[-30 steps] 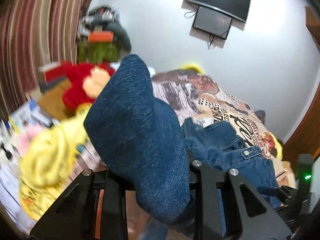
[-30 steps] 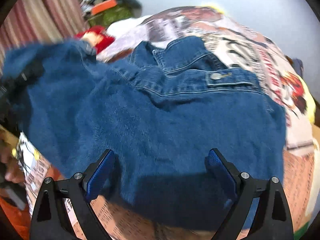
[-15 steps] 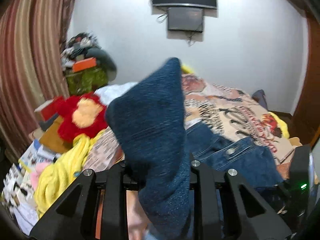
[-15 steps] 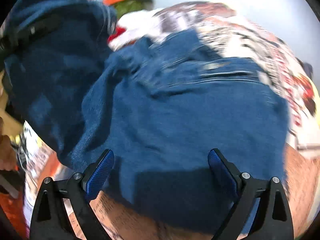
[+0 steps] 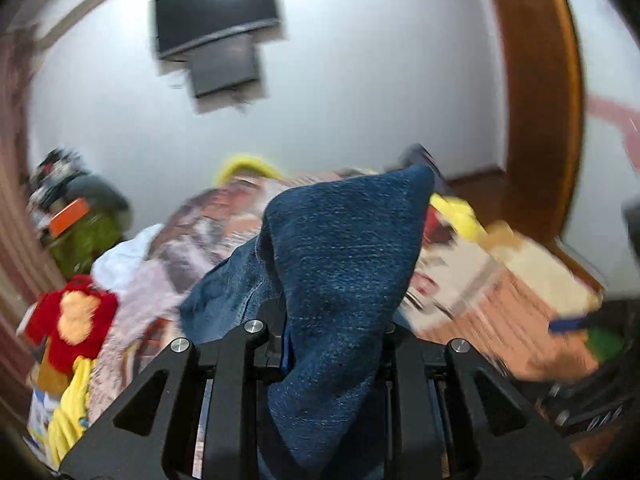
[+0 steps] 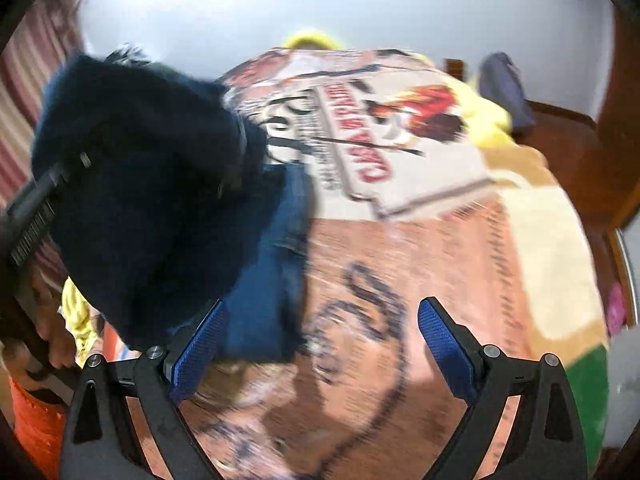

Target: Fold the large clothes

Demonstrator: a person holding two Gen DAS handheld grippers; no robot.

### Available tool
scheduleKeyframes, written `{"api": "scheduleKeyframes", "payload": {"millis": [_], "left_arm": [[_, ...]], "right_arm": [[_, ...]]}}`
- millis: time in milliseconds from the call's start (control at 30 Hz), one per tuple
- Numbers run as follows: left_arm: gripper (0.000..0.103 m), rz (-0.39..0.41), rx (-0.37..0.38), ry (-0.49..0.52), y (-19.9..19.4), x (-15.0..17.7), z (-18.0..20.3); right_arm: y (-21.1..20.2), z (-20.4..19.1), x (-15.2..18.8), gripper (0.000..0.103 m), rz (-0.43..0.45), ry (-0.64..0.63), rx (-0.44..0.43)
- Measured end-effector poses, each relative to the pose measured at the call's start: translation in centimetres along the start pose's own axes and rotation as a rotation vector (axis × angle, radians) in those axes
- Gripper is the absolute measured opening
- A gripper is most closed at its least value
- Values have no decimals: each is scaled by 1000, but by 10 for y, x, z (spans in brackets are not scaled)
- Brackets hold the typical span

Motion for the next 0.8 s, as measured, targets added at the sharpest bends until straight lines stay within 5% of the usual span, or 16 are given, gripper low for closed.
{"api": "scheduleKeyframes", "payload": {"millis": [167,400,600,800], "left_arm": [[21,-117,100,144,18,34,61],[33,-201,183,216,9,69,86],[65,-194,262,217,-15,77,100],[69,-157,254,182,-49,80,80]], "right_arm": [[-17,35,13,95,5,40,34],[-24,57,31,95,-10,91,52],[-31,48,35,95,-19,60,61],[-46,14,22,95,30,-3,11]]}}
Point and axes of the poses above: each gripper's, at about its wrist camera, not at the fingertips, and y roughly the way its jaws point, z to its right, x to its underside, the point moved 9 cm from there along y, roughly the way its jaws point, and after that the axes turned 13 degrees about y, right-handed, at the moved point
